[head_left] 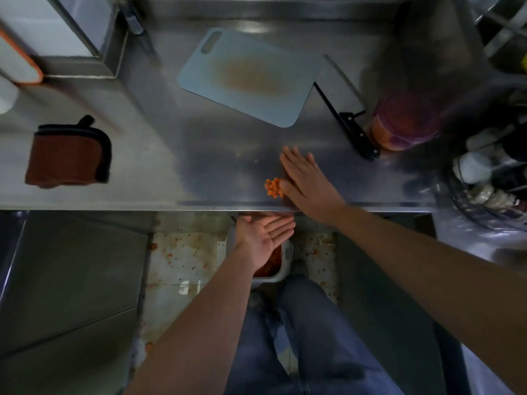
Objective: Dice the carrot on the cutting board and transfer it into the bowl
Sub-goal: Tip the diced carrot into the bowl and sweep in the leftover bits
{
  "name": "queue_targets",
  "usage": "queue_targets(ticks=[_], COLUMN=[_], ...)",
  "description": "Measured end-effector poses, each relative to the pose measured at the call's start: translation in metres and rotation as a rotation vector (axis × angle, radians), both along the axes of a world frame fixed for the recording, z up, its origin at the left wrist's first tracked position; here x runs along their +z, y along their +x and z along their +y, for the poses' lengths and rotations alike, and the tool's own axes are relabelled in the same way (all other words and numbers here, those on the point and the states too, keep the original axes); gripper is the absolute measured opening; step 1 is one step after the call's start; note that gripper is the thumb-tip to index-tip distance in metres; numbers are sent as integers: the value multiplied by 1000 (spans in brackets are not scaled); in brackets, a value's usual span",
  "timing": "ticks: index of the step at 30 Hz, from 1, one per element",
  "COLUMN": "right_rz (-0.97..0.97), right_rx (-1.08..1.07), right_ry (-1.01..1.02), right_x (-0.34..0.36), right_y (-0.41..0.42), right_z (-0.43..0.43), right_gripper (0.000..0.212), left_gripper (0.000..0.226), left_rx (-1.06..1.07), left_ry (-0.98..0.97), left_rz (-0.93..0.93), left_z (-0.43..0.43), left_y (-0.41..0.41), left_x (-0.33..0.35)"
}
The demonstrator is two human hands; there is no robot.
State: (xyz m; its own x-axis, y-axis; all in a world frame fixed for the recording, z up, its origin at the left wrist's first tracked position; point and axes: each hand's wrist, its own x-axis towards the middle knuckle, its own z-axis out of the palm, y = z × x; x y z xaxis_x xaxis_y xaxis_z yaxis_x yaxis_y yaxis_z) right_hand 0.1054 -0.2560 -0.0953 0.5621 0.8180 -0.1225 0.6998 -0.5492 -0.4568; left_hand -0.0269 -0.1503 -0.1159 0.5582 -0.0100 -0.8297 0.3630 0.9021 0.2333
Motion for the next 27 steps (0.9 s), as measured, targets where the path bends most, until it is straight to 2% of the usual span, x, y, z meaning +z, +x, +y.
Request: queue_targets(ticks=[3,7,9,12,14,22,27], right_rz=[29,135,108,35,21,-3,32], right_rx=[29,88,1,-138,-92,118,11], right_ry=[50,108,164,107,70,130,236], right_x=[-3,9,10,6,2,2,18], right_y=[-27,-44,-39,-33,-37,-66,-46], right_z=[-11,-23,-27,-33,-37,-55,-31], right_gripper=[71,67,65,68,67,56,52], left_gripper=[76,65,63,61,59,49,37], left_rx=[60,82,94,91,95,139,164], left_ry=[-21,9,-6,-14,-3,33,42], left_rz=[2,-24,-28,-32,-29,23,3], left_z=[-3,-6,-7,-7,-8,-12,-11], left_y=[0,3,4,4,4,8,8], left_x=[1,2,4,5,6,3,7])
